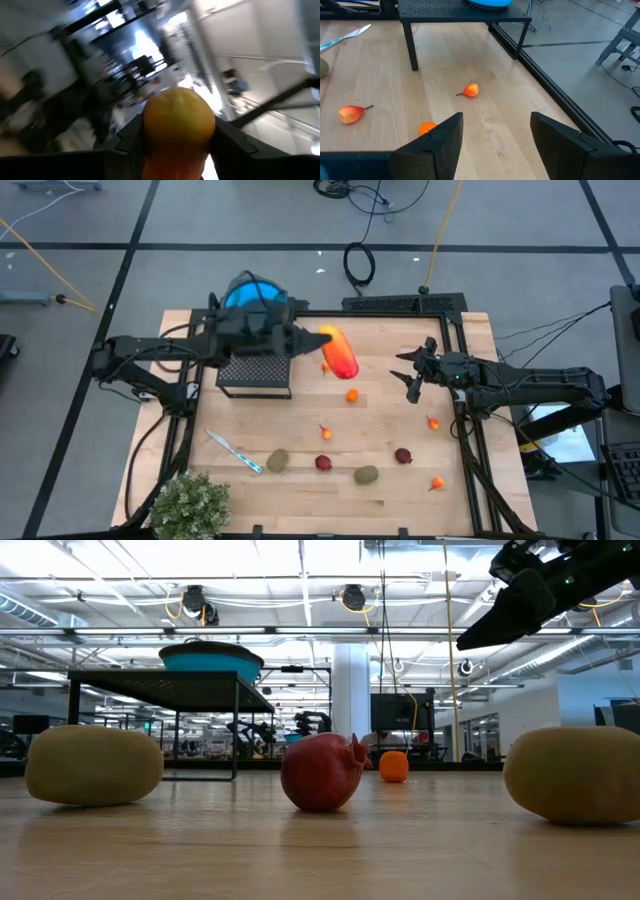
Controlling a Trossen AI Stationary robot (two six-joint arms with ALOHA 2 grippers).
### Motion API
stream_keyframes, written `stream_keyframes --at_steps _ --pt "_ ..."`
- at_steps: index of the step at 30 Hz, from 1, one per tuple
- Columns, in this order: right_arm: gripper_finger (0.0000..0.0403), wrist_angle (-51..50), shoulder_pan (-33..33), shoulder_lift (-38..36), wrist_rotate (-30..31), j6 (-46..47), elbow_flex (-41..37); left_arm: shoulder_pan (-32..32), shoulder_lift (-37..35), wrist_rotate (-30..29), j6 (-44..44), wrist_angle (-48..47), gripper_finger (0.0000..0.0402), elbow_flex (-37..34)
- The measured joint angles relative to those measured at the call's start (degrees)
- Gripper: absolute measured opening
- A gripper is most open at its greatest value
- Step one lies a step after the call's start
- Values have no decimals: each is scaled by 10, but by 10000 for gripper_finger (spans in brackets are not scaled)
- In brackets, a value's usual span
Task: Pick & Place Fruit
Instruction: Put the mango into the blue strainer bowl on the shelf
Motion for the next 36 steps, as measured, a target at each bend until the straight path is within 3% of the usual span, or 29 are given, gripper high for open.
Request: stream_keyframes --at_steps 11,22,28,36 --pt "210 0 0 0 0 0 0 4 0 30 -201 -171 164 0" --pt "208 0 0 0 0 0 0 4 0 135 -391 -251 164 0" --pt "207 0 0 0 0 0 0 4 0 156 -424 -264 164 0" --pt "203 1 0 0 0 0 0 2 0 163 -372 -283 164 0"
